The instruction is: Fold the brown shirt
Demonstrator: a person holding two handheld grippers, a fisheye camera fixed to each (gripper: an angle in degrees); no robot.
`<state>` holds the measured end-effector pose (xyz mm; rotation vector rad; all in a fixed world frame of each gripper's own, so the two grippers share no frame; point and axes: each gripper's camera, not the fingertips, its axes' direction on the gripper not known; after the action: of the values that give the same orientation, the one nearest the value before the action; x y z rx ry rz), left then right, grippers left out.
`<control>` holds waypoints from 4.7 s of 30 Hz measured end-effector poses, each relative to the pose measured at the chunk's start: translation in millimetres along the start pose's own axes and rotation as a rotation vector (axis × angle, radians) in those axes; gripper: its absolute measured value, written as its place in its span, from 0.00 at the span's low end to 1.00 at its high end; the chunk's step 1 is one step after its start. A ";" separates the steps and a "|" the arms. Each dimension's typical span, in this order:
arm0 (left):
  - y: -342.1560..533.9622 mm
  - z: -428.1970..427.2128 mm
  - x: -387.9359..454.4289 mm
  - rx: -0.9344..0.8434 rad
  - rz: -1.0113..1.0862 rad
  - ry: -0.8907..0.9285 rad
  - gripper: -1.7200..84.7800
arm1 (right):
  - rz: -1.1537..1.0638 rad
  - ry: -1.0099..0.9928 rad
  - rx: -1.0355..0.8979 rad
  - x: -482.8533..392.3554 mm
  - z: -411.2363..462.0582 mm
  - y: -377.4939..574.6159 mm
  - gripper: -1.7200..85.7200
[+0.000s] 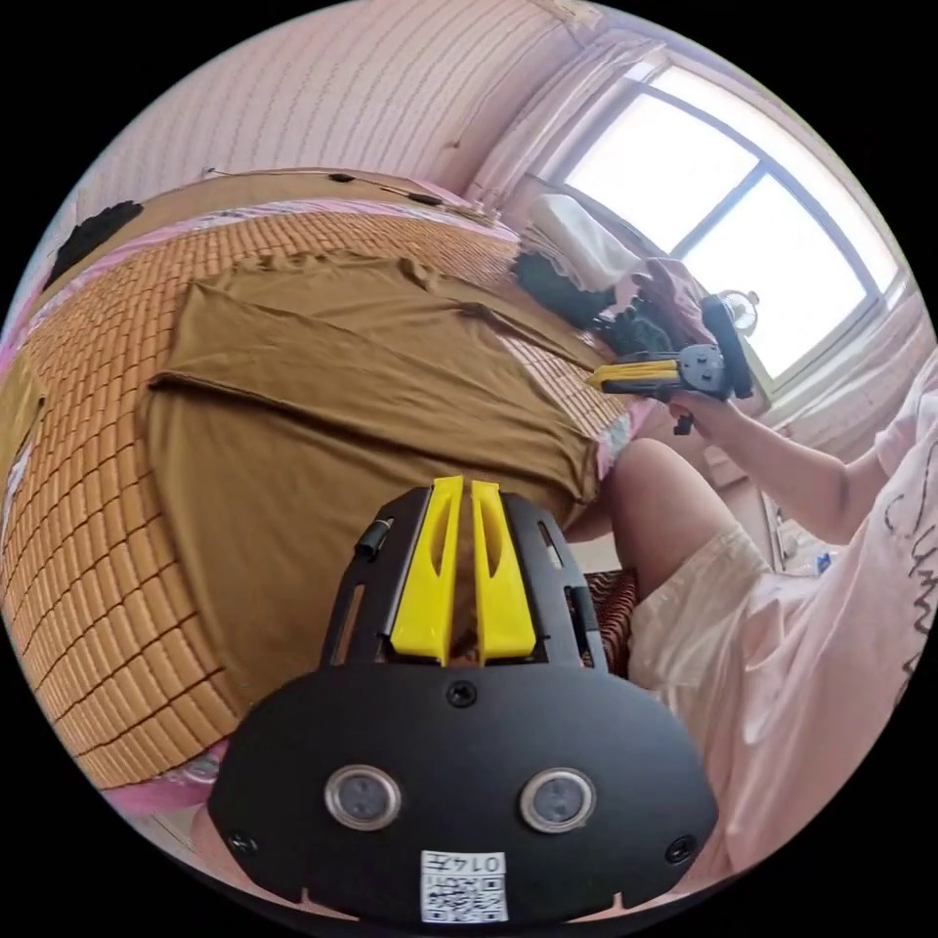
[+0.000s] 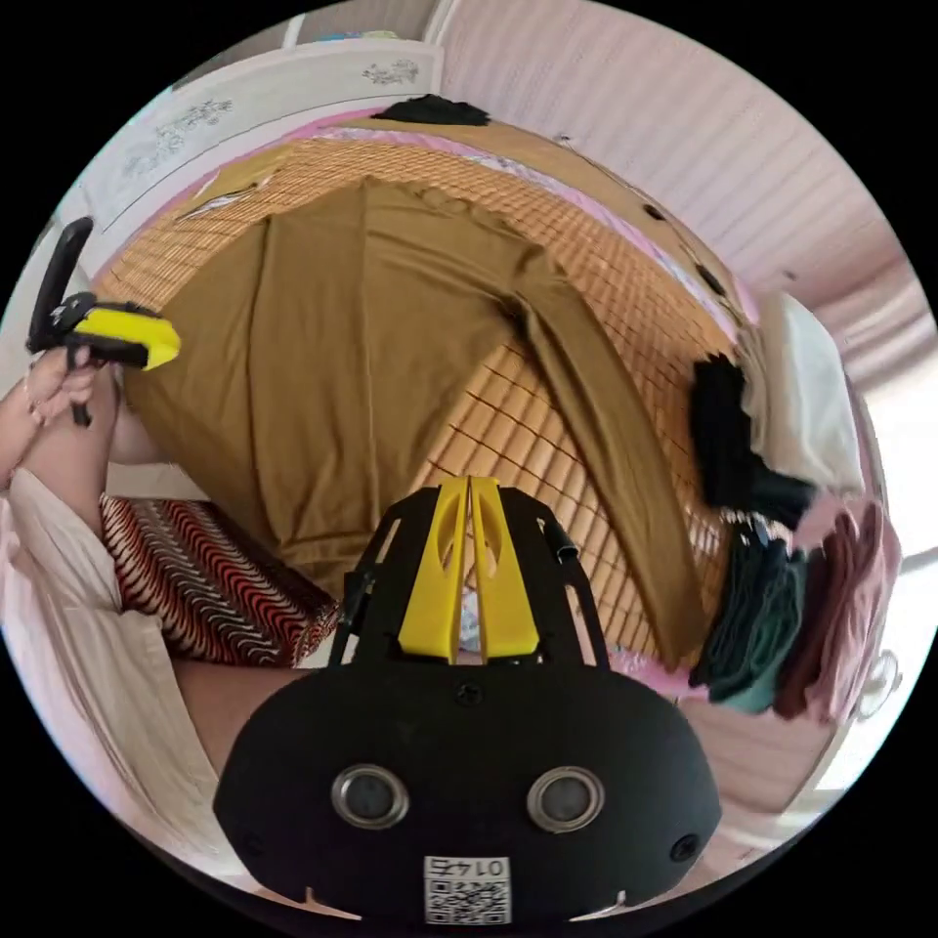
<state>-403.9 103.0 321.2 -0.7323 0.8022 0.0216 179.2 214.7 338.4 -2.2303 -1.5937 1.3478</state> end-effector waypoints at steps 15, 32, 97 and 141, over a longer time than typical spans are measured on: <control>-71.5 77.1 182.4 0.000 0.617 0.027 0.11 | 1.228 0.311 0.430 84.1 76.1 234.8 0.13; -267.2 269.1 301.8 -0.186 0.857 -0.042 0.15 | 1.579 0.260 0.488 96.3 148.2 329.6 0.15; 2.6 -109.0 -70.0 0.056 -0.283 -0.183 0.07 | -0.529 -0.340 0.383 -225.7 24.5 -26.0 0.12; -469.5 68.0 -156.2 -0.191 0.071 0.054 0.02 | 0.511 -0.864 0.436 160.9 134.9 -47.7 0.02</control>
<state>-337.5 -172.5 732.4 -0.8870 0.8854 0.1450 62.8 311.3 185.2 -1.9233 -0.6688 2.7322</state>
